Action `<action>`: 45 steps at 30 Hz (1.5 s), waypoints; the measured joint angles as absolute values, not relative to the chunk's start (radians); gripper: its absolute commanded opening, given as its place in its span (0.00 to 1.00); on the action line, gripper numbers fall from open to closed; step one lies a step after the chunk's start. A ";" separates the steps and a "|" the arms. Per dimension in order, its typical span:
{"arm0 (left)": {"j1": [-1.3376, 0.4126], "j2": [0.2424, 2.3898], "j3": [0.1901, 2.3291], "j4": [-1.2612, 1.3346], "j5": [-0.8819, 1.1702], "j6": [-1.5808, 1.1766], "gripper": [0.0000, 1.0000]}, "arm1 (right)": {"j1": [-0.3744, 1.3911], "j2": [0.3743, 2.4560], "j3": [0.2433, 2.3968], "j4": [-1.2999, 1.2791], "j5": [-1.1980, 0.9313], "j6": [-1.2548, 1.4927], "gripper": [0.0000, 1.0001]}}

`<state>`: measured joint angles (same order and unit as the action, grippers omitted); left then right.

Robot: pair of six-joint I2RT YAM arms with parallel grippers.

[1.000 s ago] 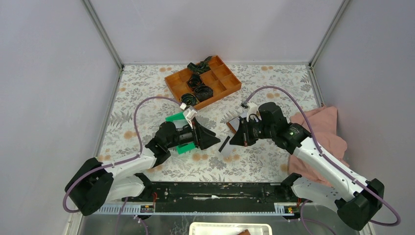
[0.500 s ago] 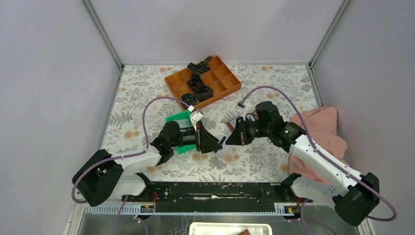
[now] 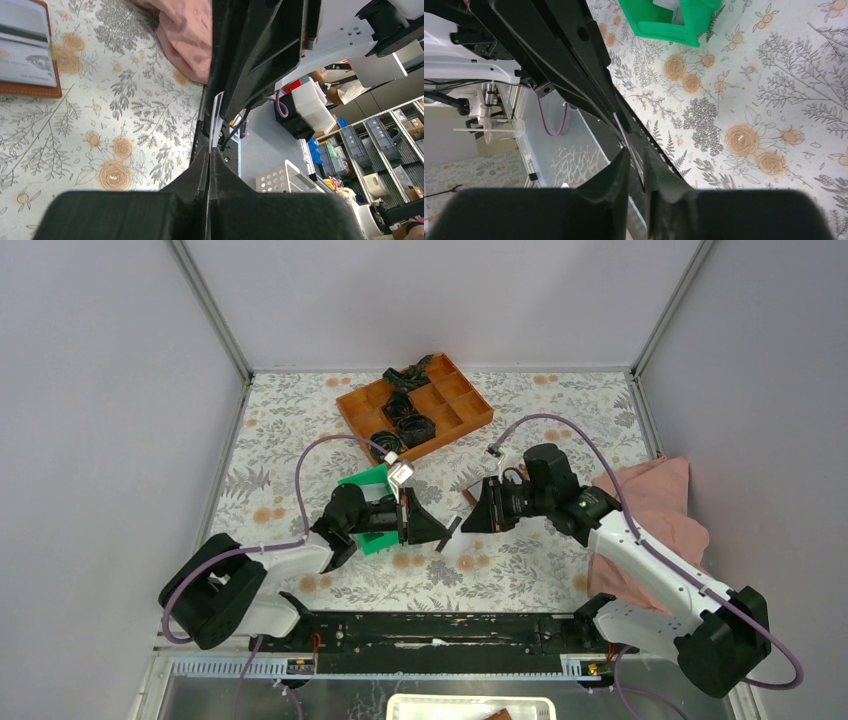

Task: Put the credit cards into the card holder
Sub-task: Pick up the credit card from the storage box.

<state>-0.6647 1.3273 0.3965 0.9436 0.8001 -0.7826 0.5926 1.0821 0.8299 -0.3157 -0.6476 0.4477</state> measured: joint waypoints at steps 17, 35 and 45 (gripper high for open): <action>-0.647 1.400 0.306 1.234 0.516 -0.998 0.00 | 0.585 0.963 0.793 -0.271 -0.451 0.455 0.55; -0.739 1.488 0.272 1.474 0.166 -1.219 0.00 | 0.584 0.834 0.477 0.136 -0.348 0.590 0.51; -0.740 1.489 0.258 1.478 0.127 -1.224 0.00 | 0.582 0.803 0.473 0.220 -0.350 0.627 0.50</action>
